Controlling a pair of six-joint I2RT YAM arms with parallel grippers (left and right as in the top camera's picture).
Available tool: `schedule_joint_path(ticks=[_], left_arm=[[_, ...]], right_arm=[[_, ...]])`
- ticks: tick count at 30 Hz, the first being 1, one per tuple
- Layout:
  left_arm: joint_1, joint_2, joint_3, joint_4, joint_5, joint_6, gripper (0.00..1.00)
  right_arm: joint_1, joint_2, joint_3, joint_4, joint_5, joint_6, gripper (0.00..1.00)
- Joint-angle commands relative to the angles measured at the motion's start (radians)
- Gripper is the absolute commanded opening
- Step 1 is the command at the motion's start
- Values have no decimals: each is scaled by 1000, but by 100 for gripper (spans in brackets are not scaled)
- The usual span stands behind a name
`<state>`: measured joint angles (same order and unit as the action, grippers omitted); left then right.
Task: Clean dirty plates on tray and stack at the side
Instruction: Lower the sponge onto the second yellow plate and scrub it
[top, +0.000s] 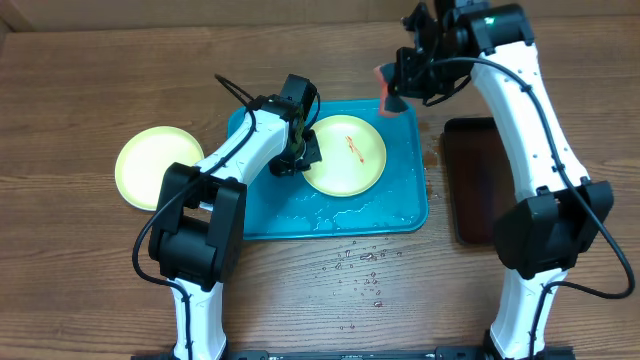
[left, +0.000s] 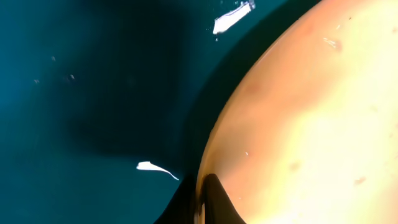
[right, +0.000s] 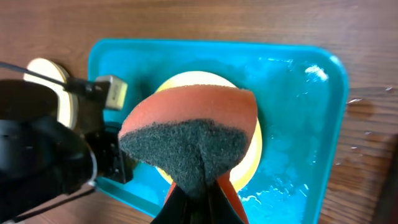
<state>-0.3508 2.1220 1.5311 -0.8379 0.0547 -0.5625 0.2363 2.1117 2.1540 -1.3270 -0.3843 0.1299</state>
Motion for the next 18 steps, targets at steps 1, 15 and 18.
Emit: schedule_joint_path(ticks=[1, 15, 18], left_arm=[[31, 18, -31, -14, -117, 122, 4], [52, 18, -31, 3, 134, 365, 4], [52, 18, -31, 4, 219, 414, 4]], right_arm=[[29, 0, -74, 26, 7, -8, 5], [123, 13, -500, 422, 132, 88, 4], [125, 53, -515, 440, 164, 133, 4]])
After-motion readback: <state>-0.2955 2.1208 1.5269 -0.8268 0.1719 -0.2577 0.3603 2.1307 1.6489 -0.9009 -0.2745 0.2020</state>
